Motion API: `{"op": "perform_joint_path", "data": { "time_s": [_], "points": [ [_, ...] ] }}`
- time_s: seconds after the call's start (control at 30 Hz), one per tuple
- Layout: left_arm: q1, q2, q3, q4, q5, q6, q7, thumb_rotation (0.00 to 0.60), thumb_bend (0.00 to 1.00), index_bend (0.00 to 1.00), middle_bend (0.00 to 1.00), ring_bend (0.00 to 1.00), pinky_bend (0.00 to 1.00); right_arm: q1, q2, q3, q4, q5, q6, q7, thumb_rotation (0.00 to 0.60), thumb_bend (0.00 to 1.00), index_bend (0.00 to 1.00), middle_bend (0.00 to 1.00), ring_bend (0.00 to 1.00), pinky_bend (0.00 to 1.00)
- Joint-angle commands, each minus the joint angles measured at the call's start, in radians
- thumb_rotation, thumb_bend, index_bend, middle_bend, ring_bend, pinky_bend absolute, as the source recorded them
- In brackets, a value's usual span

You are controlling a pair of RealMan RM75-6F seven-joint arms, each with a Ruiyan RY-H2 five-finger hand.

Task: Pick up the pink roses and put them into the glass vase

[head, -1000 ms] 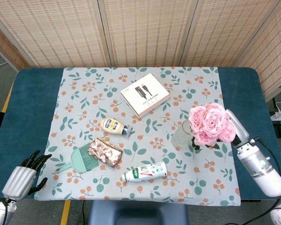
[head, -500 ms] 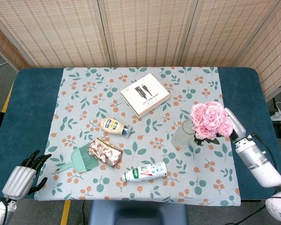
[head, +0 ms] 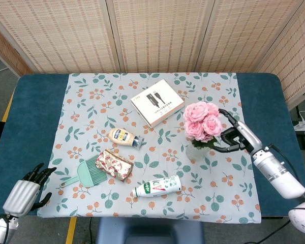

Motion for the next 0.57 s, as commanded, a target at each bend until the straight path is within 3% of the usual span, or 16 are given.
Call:
{"op": "perform_joint_path", "data": {
  "time_s": [0.03, 0.13, 0.3, 0.4, 0.47, 0.57],
  "points": [
    [0.000, 0.000, -0.001, 0.002, 0.000, 0.002, -0.002, 0.600, 0.35, 0.11, 0.19, 0.07, 0.28, -0.031, -0.003, -0.014, 0.004, -0.032, 0.071, -0.064, 0.600, 0.03, 0.00, 0.85, 0.79, 1.00],
    [0.001, 0.001, -0.003, 0.003, -0.005, 0.002, -0.010, 0.600, 0.35, 0.11, 0.19, 0.07, 0.28, -0.097, -0.004, -0.038, 0.005, -0.068, 0.190, -0.230, 0.600, 0.03, 0.00, 0.72, 0.70, 1.00],
    [0.001, 0.001, -0.005, 0.007, -0.006, 0.005, -0.012, 0.600, 0.35, 0.11, 0.19, 0.07, 0.28, -0.292, -0.047, -0.081, -0.011, -0.004, 0.442, -0.851, 0.600, 0.03, 0.00, 0.59, 0.55, 0.98],
    [0.001, 0.000, -0.005, 0.007, -0.005, 0.005, -0.011, 0.600, 0.35, 0.11, 0.19, 0.07, 0.28, -0.322, -0.075, -0.081, -0.014, 0.012, 0.491, -0.950, 0.600, 0.02, 0.00, 0.52, 0.47, 0.93],
    [0.000, -0.001, -0.003, 0.007, -0.002, 0.003, -0.007, 0.600, 0.35, 0.11, 0.19, 0.07, 0.28, -0.382, -0.139, -0.089, 0.017, 0.030, 0.585, -1.110, 0.600, 0.01, 0.00, 0.39, 0.36, 0.86],
    [-0.001, -0.005, -0.002, 0.006, 0.000, -0.001, 0.008, 0.600, 0.35, 0.11, 0.19, 0.07, 0.28, -0.404, -0.138, -0.117, 0.018, 0.059, 0.550, -1.138, 0.600, 0.01, 0.00, 0.31, 0.31, 0.81]
  ]
}}
